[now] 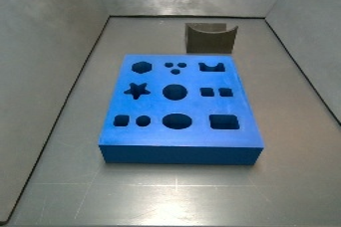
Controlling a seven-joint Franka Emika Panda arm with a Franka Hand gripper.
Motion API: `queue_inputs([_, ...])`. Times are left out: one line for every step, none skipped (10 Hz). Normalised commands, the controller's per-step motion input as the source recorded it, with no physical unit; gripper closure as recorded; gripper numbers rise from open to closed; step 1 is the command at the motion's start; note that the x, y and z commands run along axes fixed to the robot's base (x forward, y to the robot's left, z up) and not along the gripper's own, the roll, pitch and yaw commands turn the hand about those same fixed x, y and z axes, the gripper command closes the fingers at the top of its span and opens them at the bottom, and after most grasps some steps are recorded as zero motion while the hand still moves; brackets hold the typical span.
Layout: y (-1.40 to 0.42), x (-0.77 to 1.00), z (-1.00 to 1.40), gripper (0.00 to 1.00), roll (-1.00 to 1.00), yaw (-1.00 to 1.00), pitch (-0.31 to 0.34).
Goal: Pick up the double-square object. Rotate the double-square object. Move to above the board. Insert the double-square object.
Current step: Rotate the double-square object.
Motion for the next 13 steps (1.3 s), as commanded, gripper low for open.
queue_inputs([0.02,0.02,-0.09,1.00,-0.14,-1.00,0.100])
queue_inputs([0.03,0.03,-0.08,1.00,-0.16,-1.00,0.109])
queue_inputs([0.03,0.03,-0.05,1.00,-0.19,-1.00,0.116])
queue_inputs([0.03,0.04,-0.02,1.00,-0.24,-1.00,0.139])
queue_inputs([0.02,0.04,0.00,1.00,-0.26,-0.85,0.144])
queue_inputs([0.03,0.04,0.01,1.00,-0.23,-0.54,0.139])
queue_inputs([0.02,0.05,0.01,1.00,-0.19,-0.35,0.138])
queue_inputs([0.02,0.05,0.02,1.00,-0.18,-0.27,0.136])
queue_inputs([-0.03,0.06,0.00,1.00,0.00,-1.00,0.000])
queue_inputs([-0.03,0.06,0.00,1.00,0.00,-1.00,-0.001])
queue_inputs([-0.02,0.05,-0.01,1.00,0.00,-1.00,0.001])
queue_inputs([-0.01,0.04,-0.01,1.00,0.00,-1.00,0.004])
queue_inputs([0.00,0.04,-0.01,1.00,0.00,-1.00,0.006])
